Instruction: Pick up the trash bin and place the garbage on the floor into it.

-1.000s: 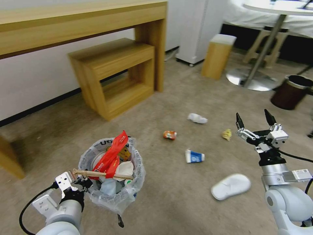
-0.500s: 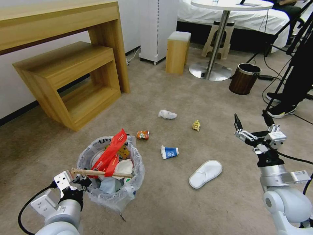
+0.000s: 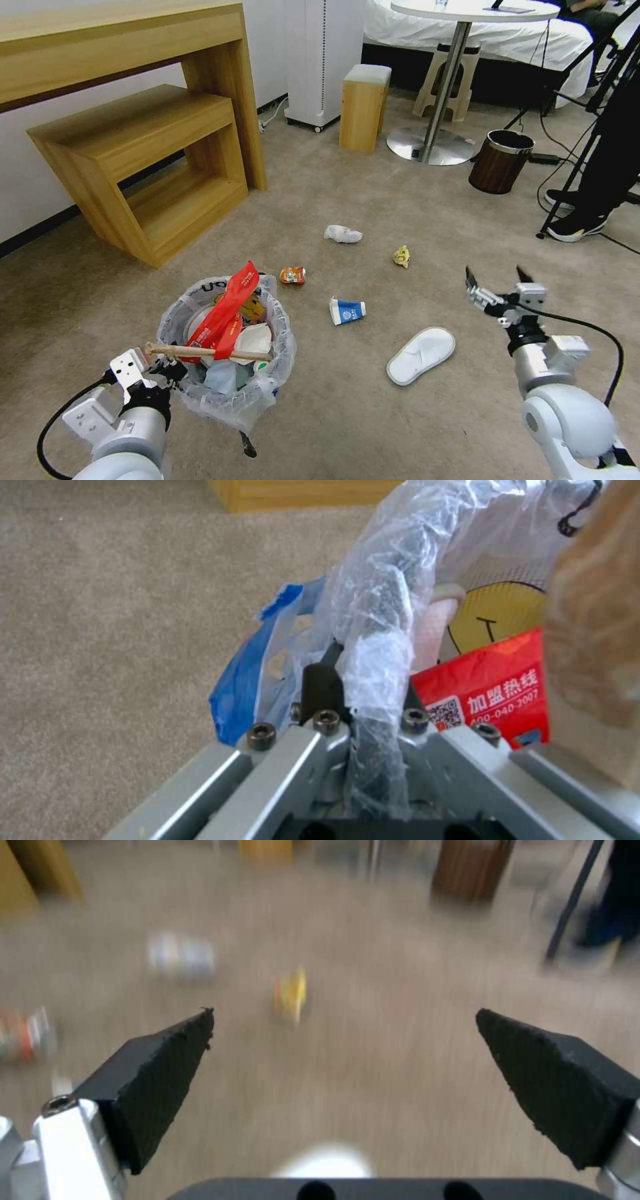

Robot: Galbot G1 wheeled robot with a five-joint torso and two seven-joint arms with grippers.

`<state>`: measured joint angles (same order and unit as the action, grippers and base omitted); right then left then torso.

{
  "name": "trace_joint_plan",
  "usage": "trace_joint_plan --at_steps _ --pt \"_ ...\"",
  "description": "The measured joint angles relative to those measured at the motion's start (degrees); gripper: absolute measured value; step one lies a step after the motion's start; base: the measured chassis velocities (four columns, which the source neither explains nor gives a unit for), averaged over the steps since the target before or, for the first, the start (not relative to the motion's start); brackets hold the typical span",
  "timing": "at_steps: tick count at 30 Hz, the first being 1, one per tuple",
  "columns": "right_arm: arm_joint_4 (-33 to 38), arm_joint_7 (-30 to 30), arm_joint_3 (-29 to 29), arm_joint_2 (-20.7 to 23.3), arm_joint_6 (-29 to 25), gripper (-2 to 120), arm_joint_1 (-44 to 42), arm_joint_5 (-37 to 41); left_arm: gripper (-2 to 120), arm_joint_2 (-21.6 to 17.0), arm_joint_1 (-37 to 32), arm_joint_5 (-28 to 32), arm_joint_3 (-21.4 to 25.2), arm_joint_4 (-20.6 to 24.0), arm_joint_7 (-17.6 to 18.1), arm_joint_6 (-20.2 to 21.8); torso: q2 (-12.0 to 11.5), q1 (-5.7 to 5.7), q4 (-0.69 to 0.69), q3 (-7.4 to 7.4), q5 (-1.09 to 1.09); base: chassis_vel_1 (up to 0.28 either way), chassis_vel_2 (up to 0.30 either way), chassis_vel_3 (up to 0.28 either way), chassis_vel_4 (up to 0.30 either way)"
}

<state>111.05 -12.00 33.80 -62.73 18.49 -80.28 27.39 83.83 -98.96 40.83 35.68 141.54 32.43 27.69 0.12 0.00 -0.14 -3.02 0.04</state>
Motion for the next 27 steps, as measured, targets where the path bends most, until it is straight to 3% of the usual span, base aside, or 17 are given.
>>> trace_joint_plan --at_steps 1,4,7,8,12,17,27 --pt "0.0 0.0 0.0 0.0 0.0 100 0.0 0.0 1 0.0 0.0 0.0 0.0 0.0 0.0 0.0 0.0 0.00 0.00 0.00 0.00 0.000 0.000 0.000 0.000" --pt "-6.7 -2.2 -4.5 -0.7 7.1 100 2.9 1.4 1 -0.1 0.0 0.0 0.6 0.0 0.0 -0.1 0.0 -0.01 -0.01 0.00 0.00 0.000 0.000 0.000 0.000" --pt "-11.9 -2.8 -6.4 -2.0 8.6 100 5.5 1.7 1 -0.3 0.0 0.3 1.0 0.0 0.0 -0.1 0.0 0.00 0.00 0.00 0.03 0.000 0.000 0.000 0.000" --pt "-11.9 -2.8 -6.4 -2.0 8.6 100 5.5 1.7 1 -0.3 0.0 0.3 1.0 0.0 0.0 -0.1 0.0 0.00 0.00 0.00 0.03 0.000 0.000 0.000 0.000" --pt "-22.8 -1.0 -7.8 -3.4 8.7 100 11.5 3.5 1 -0.7 0.4 0.7 1.5 -0.6 0.0 -0.1 0.0 0.00 0.00 0.00 0.01 0.000 0.000 0.000 0.000" --pt "-27.8 1.5 -7.4 -4.1 8.1 100 15.2 5.1 1 -0.8 1.4 0.7 1.2 -1.7 0.0 -0.1 0.0 0.00 -0.01 -0.01 0.00 0.000 0.000 0.000 0.000" --pt "-37.8 3.6 -4.9 -9.6 5.5 100 23.3 7.9 1 -0.9 2.0 0.4 0.9 -3.1 -0.3 -0.3 0.0 0.00 0.00 -0.01 0.01 0.000 0.000 0.000 0.000"
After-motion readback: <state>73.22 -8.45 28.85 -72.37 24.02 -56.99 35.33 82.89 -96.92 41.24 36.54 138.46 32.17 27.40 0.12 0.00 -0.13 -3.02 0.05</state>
